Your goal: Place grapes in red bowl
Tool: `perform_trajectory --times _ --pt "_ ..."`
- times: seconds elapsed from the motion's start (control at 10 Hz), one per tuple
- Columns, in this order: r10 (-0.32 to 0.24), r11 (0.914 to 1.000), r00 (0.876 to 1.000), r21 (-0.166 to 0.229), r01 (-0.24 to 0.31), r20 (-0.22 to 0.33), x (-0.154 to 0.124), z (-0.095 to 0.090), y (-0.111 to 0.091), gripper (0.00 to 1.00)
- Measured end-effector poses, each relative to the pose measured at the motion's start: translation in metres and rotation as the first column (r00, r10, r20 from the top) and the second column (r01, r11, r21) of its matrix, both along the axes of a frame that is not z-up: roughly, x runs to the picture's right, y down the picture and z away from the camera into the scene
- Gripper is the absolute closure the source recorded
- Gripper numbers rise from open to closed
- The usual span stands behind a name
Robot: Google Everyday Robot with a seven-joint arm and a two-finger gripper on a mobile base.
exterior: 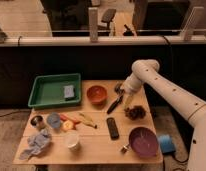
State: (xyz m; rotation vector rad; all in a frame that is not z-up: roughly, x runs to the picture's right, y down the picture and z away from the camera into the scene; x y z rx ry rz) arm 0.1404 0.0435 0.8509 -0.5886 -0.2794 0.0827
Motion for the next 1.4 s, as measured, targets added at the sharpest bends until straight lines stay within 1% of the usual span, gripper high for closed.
perform_trajectory --times 0.1,0.2,0.5,0.7,0.8,1.2,1.4 --pt "-0.003 1.0 1.0 -0.007 0.003 -0.013 0.004 0.002 0.004 0.2" --pt "-0.007 0.9998 0.999 -0.019 0.007 -0.035 0.014 0.009 0.012 0.2" --pt "-0.013 0.9981 0.998 -0.061 0.009 -0.065 0.034 0.018 0.034 0.2" --pt "-0.021 0.9964 0.998 -0.083 0.015 -0.067 0.04 0.019 0.045 0.2" --pt "-0.026 0.9942 0.997 -0.106 0.018 -0.069 0.045 0.02 0.056 0.2" --pt "-0.024 0.9856 0.997 -0.168 0.012 -0.067 0.055 0.024 0.087 0.2" --pt "-0.023 0.9822 0.997 -0.188 0.009 -0.073 0.058 0.026 0.097 0.2"
